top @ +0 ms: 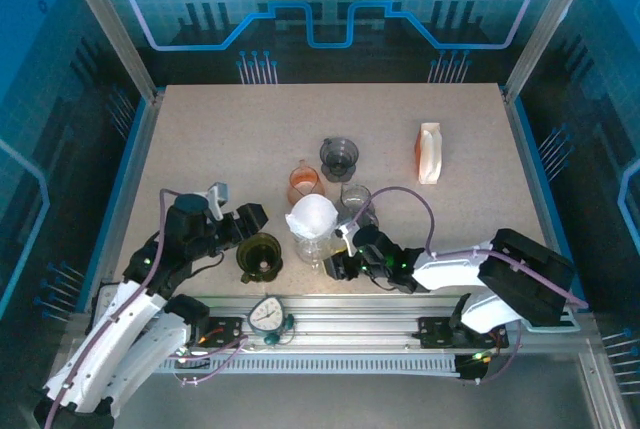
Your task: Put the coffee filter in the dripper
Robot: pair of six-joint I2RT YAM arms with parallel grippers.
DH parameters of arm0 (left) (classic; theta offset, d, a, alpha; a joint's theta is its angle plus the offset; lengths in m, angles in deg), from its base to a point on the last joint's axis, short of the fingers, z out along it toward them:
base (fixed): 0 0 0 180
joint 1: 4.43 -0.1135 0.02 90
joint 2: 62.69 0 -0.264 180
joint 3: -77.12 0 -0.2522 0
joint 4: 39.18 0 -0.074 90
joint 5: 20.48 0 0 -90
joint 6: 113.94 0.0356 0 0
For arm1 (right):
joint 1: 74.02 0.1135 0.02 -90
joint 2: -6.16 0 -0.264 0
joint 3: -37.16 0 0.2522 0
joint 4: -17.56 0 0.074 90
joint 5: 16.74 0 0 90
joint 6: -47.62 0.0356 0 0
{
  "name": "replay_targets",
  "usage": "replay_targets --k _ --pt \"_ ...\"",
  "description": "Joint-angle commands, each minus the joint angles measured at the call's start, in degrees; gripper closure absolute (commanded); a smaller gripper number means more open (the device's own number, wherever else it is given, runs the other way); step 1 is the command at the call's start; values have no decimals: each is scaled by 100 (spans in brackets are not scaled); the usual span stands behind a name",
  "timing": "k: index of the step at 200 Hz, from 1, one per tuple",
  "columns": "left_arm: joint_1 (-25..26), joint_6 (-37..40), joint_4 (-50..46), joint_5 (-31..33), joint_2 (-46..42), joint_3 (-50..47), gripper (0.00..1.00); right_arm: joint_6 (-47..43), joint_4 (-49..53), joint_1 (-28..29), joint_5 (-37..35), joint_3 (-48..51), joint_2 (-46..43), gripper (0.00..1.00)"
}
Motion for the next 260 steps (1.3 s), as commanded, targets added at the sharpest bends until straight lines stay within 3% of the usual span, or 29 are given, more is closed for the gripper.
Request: replay_targets --k 1,106,260 --pt "-45 -26 -195 152 -170 -48 25 136 -465 79 -200 -288 272 50" --pt "-43 -138 -447 483 -572 -142 25 161 -868 88 -507 -1289 1432 53" --pt "-47 -448 -805 951 -1027 -434 26 133 -600 -307 -515 -3754 3443 56"
